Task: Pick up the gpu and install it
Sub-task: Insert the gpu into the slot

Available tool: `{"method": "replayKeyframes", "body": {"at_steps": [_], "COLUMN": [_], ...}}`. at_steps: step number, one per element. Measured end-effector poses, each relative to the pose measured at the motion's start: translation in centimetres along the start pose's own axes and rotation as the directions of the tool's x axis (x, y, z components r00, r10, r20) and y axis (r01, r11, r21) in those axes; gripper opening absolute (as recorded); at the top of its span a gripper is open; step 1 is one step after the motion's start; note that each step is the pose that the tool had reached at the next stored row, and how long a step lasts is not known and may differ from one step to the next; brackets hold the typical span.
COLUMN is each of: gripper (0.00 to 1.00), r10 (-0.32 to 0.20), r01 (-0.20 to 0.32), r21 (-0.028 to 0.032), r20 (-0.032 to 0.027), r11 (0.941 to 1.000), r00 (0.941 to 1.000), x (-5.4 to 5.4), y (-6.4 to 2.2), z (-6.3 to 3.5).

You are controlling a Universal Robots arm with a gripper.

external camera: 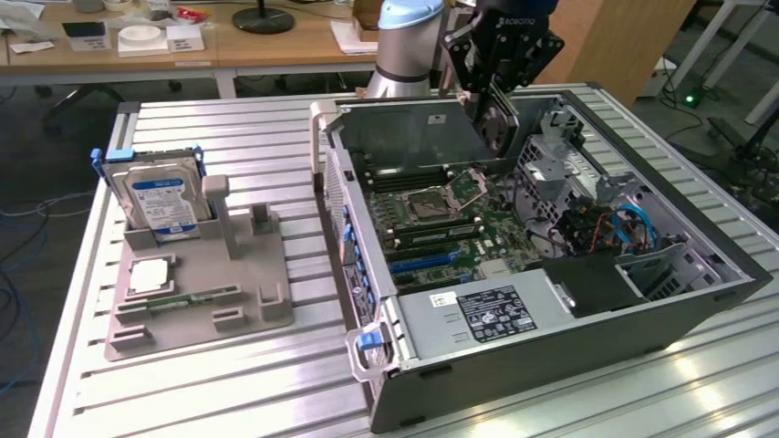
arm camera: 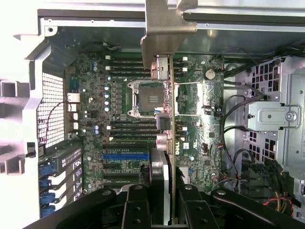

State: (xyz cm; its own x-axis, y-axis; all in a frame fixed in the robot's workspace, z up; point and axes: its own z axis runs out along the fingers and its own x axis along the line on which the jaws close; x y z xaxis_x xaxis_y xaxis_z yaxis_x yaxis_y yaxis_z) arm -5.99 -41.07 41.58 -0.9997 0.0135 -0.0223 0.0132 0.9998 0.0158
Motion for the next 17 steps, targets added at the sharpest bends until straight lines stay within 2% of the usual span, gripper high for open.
{"method": "replayKeyframes", "body": {"at_steps": [17], "gripper": [0.28], "r10": [-0.060], "r01": [0.060], "r21": [-0.0014], "r20": [-0.0009], "r11": [0.9982], "r00": [0.9982], "x": [0.00], "y": [-0.08], "z": [0.00]}}
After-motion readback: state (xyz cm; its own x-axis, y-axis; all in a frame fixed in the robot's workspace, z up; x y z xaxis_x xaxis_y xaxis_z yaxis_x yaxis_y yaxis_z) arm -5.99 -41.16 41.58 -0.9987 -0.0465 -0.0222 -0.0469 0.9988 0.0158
